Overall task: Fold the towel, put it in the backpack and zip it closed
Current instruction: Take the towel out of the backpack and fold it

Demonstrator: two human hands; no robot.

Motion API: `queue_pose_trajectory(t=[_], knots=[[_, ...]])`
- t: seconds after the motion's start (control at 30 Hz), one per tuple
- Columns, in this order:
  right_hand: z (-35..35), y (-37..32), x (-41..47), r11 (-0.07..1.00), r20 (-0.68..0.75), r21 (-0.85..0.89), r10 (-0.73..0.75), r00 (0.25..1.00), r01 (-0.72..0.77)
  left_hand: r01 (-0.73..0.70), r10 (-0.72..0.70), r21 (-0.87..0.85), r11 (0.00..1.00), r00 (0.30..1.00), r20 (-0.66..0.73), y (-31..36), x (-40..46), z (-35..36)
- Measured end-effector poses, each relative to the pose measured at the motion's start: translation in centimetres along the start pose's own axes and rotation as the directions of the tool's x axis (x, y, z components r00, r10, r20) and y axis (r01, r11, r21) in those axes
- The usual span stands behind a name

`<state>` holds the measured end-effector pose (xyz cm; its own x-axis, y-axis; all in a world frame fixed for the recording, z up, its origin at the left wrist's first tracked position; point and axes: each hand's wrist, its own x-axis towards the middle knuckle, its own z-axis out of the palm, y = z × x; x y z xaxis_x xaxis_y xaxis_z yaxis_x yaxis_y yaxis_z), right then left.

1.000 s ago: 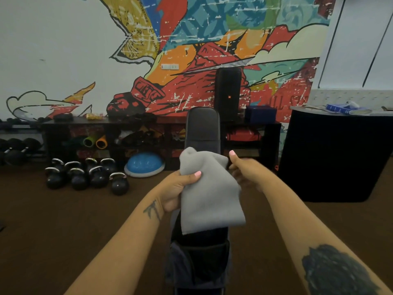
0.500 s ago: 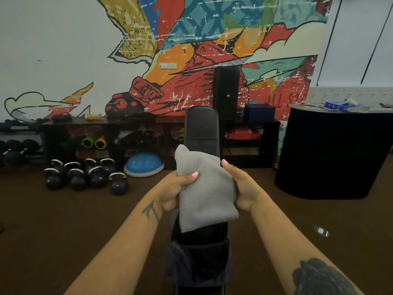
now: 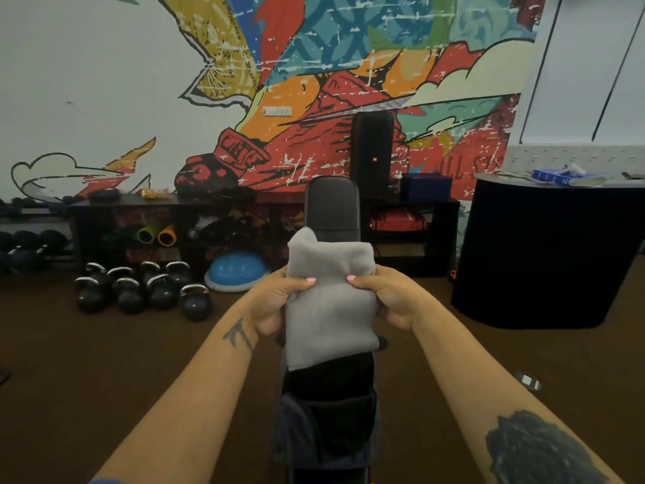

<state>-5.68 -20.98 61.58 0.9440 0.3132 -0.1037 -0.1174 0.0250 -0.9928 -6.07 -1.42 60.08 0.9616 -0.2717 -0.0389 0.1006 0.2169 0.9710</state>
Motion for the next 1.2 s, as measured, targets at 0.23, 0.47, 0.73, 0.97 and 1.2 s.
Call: queue_pose_trajectory(t=[0.23,0.47,0.73,0.97,1.2], knots=[[-0.6,-1.1,-0.8,0.982,0.072,-0.105,-0.153,0.986,0.160,-0.099,0.099,-0.006,0.995,0.995,0.027,0.5,-0.6,0.0],[-0.6,-1.8,-1.2,0.886,0.065,-0.385,-0.254,0.965,0.259,-0.153,0.158,-0.104,0.983,0.987,0.041,0.0,-0.5,-0.3],[-0.2,-1.7,-1.5,0.884,0.064,-0.381,-0.268,0.961,0.272,-0.096,0.093,-0.085,0.992,0.995,-0.039,-0.5,-0.7,0.0],[0.1,-1.4,-1.7,0.971,-0.008,-0.158,-0.186,0.983,0.182,0.054,-0.056,-0.026,0.998,0.996,-0.071,-1.8,-0.7,-0.2],[0.2,-1.1,-2.0,0.984,-0.045,-0.082,-0.162,0.986,0.158,0.106,-0.110,-0.036,0.994,0.985,-0.132,-2.1,-0.2,0.1]])
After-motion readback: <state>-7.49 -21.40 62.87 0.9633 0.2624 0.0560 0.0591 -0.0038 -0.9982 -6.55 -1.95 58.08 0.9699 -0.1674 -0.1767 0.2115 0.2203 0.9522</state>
